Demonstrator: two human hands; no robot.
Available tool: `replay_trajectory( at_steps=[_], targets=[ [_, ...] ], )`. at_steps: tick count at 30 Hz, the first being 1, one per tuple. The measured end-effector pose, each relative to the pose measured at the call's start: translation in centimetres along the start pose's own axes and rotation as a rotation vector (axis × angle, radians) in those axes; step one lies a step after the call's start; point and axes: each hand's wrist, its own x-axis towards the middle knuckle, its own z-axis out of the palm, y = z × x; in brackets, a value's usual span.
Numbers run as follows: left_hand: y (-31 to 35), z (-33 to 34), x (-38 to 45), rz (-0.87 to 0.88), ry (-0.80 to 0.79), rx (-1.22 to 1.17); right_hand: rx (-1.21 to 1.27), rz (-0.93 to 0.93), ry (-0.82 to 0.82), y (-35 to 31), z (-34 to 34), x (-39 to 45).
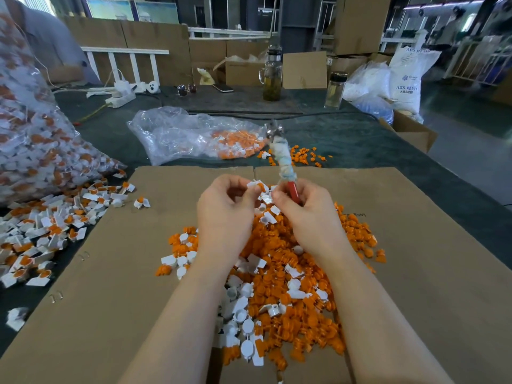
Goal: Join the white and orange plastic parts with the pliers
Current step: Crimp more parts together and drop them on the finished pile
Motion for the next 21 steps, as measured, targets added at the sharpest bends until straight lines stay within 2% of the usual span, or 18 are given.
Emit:
replay_trajectory(
  at_steps=[3, 13, 18, 21],
  targets=[
    [0.13, 0.56, -0.43, 0.037, -0.003, 0.036, -0.008, -0.035, 0.074, -0.11, 0.13, 0.12],
    [0.59, 0.55, -0.87, 0.082, 0.004, 0.094, -0.107, -0.067, 0.126, 0.09, 0.78, 0.13],
    [0.55, 0.55, -0.92, 0.128, 0.014, 0.108, -0.082, -0.053, 0.128, -0.16, 0.73, 0.02],
    [0.42, 0.51, -0.78, 0.117, 0.009, 0.096, -0.090, -0.057, 0.074, -0.26, 0.49, 0.07]
  ],
)
